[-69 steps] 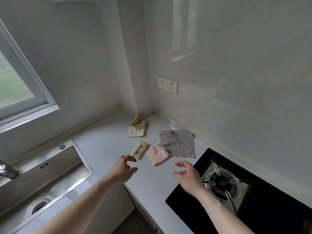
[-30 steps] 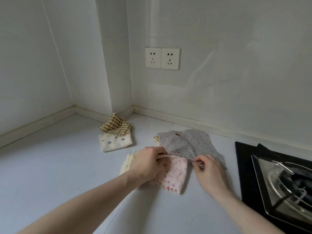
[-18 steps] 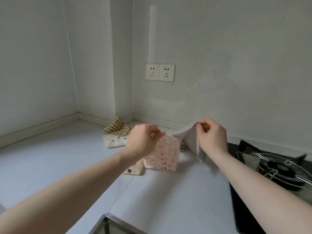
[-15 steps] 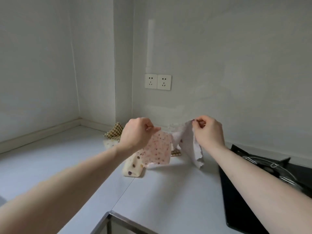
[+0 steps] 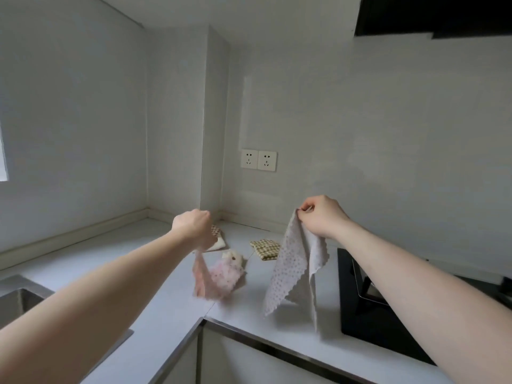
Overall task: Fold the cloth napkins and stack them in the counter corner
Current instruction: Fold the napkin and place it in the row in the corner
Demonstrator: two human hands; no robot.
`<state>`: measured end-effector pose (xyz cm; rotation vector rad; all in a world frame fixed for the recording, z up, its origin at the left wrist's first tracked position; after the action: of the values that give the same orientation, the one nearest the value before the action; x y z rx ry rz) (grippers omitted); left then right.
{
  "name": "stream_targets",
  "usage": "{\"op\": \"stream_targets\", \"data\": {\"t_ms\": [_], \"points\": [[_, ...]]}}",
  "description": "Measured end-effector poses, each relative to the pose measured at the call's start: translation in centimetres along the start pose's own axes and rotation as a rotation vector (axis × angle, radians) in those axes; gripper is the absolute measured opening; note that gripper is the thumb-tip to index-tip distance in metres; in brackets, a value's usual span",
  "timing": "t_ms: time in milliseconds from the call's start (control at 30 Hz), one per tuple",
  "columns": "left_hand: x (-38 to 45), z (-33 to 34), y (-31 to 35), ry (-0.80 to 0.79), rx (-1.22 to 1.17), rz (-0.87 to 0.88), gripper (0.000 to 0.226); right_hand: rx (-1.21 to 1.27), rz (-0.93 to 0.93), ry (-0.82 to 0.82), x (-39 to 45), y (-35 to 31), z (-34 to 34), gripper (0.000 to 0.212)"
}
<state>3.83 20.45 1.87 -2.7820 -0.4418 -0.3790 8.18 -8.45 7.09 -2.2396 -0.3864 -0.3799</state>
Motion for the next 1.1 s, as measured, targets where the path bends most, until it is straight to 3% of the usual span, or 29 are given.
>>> {"op": "stream_targets", "data": {"t_ms": [133, 233, 333, 433, 567, 633, 700, 800, 967, 1100], "points": [[-2.4, -2.5, 4.8, -0.110, -0.421, 0.326, 0.040, 0.007, 0.003, -0.090, -1.6, -1.3, 0.3, 0.013], [-4.9, -6.3, 8.5, -0.152, -0.701, 0.429, 0.049, 0.010, 0.005, -0.107, -2.2, -2.3, 0.4, 0.017], [-5.7, -7.4, 10.4, -0.126, -0.640, 0.407, 0.055, 0.035, 0.014, -0.117, -2.5, -3.3, 0.1, 0.022], [-5.0, -7.4, 10.2, -0.010, -0.533, 0.343, 0.036, 0.055, 0.012, -0.114, -2.8, -3.8, -0.8, 0.025], [-4.4, -7.4, 9.0, 0.039, -0.605, 0.260, 0.014, 0.058, -0.004, -0.157, -3.4, -3.4, -2.1, 0.026], [-3.9, -7.5, 8.3, 0.065, -0.645, 0.230, 0.005, -0.009, -0.021, -0.211, -3.9, -2.7, -2.3, 0.024], [-3.2, -7.6, 7.6, 0.087, -0.704, 0.188, 0.013, -0.121, -0.023, -0.266, -4.2, -1.3, -2.3, 0.017], [-2.4, -7.8, 7.3, 0.117, -0.702, 0.182, 0.007, -0.263, 0.013, -0.285, -4.1, 1.6, -2.1, 0.018], [-1.2, -8.0, 7.1, 0.162, -0.614, 0.146, 0.014, -0.281, 0.059, -0.181, -3.2, 5.0, -3.0, 0.015], [-0.5, -9.5, 6.5, 0.257, -0.676, 0.131, 0.015, -0.207, -0.036, 0.051, -2.6, 4.3, -5.8, 0.013]]}}
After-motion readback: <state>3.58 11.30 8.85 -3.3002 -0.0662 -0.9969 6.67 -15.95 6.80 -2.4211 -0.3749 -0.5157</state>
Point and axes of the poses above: each hand's wrist, its own x-axis towards the middle knuckle, its own z-axis out of the palm, y = z × x, the point moved 7 cm from there along x, towards the middle knuckle, and after that the axes turned 14 degrees about x, right-handed, at the moved point
